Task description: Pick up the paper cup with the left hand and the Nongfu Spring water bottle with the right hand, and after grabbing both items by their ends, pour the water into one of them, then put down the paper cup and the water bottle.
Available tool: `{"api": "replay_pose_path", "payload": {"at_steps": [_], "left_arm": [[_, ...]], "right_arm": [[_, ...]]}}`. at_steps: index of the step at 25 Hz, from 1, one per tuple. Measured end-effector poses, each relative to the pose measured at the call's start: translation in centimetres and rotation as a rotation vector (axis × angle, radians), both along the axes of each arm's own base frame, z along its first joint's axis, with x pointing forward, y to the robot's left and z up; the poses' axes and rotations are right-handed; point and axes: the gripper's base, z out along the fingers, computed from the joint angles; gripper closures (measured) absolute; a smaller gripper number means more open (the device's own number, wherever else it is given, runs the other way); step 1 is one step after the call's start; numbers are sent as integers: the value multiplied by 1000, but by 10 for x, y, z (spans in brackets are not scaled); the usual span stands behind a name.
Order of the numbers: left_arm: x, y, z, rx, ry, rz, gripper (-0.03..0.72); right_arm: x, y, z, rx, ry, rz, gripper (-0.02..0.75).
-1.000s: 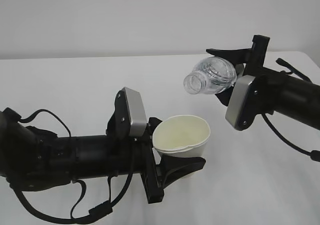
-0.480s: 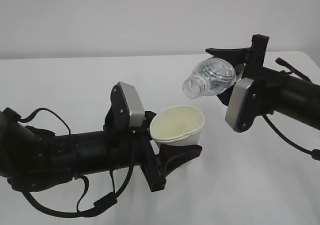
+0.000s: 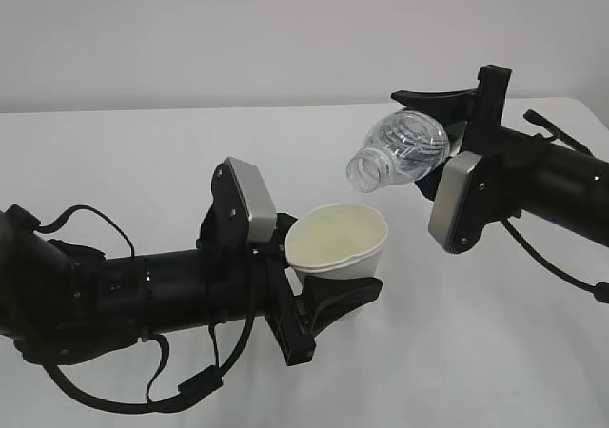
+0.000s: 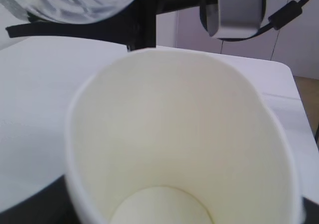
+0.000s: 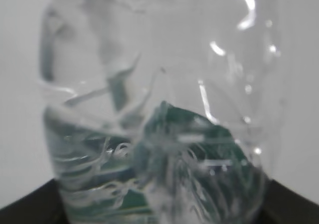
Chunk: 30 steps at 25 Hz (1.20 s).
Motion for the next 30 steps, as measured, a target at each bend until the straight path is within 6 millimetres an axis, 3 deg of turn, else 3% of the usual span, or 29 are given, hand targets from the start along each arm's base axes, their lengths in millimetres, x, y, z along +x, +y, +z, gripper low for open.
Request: {"api": "replay_pose_path", "payload": {"at_steps": [30], "left_arm": [[-1, 0, 0, 3, -2, -9, 225]], "right_arm": [[2, -3, 1, -99, -106, -37, 273]]}}
